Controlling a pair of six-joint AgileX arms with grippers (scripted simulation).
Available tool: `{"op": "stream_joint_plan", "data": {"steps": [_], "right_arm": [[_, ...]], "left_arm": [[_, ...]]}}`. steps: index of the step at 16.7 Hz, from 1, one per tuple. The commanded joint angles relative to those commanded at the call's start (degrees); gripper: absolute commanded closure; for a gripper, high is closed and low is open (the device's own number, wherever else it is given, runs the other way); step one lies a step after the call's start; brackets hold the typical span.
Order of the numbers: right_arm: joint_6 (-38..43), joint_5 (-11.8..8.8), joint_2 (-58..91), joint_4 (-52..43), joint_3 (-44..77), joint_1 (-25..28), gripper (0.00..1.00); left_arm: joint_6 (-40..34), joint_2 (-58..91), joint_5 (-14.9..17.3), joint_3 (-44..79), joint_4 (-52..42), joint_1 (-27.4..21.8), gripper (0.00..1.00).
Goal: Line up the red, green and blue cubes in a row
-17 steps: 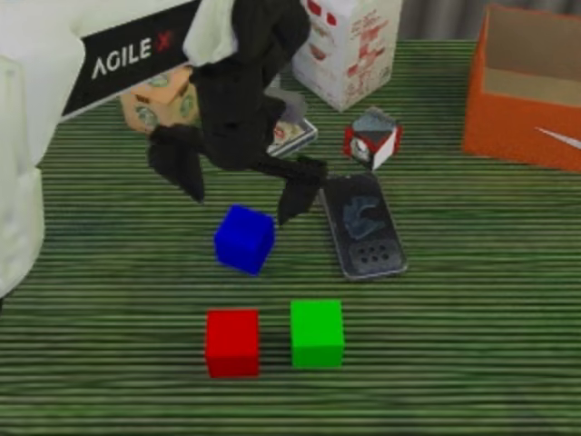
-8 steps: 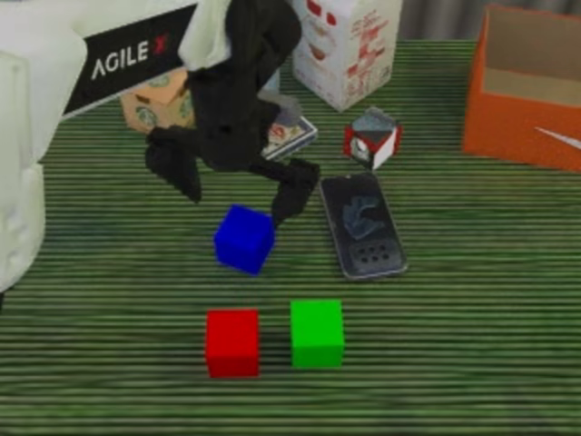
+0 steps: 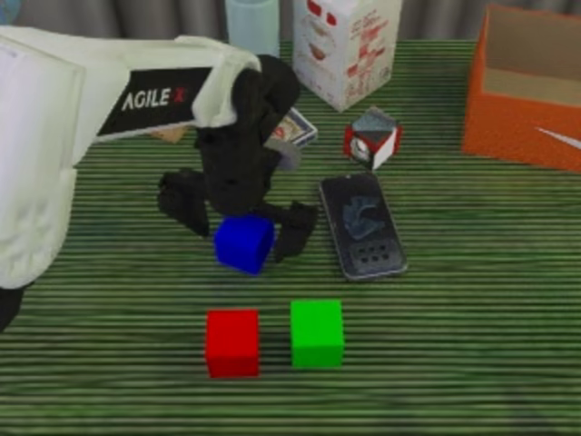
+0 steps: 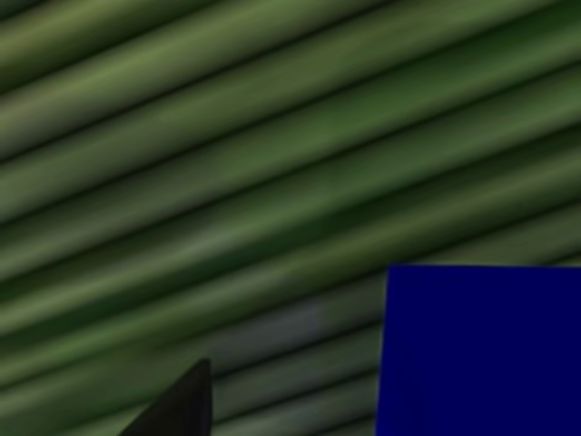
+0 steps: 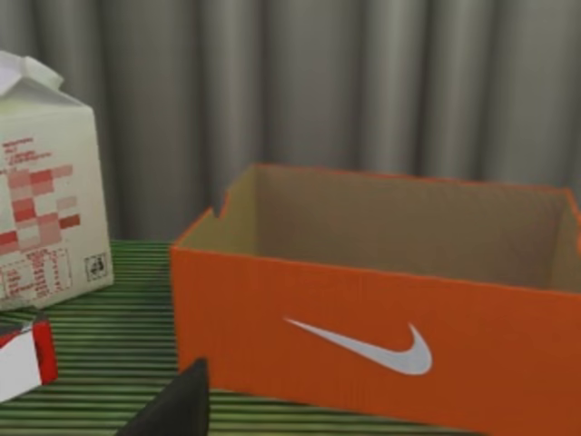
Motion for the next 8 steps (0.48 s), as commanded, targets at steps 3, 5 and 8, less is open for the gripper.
{"op": "stream_joint_plan", "data": {"steps": [3,5,8], "right_arm": [[0.0,0.0,0.0,0.0,0.0,0.0,0.00],[0.0,0.0,0.0,0.0,0.0,0.0,0.00],[0.0,0.0,0.0,0.0,0.0,0.0,0.00]], "left_arm": [[0.0,0.0,0.0,0.0,0.0,0.0,0.00],[0.0,0.0,0.0,0.0,0.0,0.0,0.15],[0.0,0.0,0.0,0.0,0.0,0.0,0.38]]}}
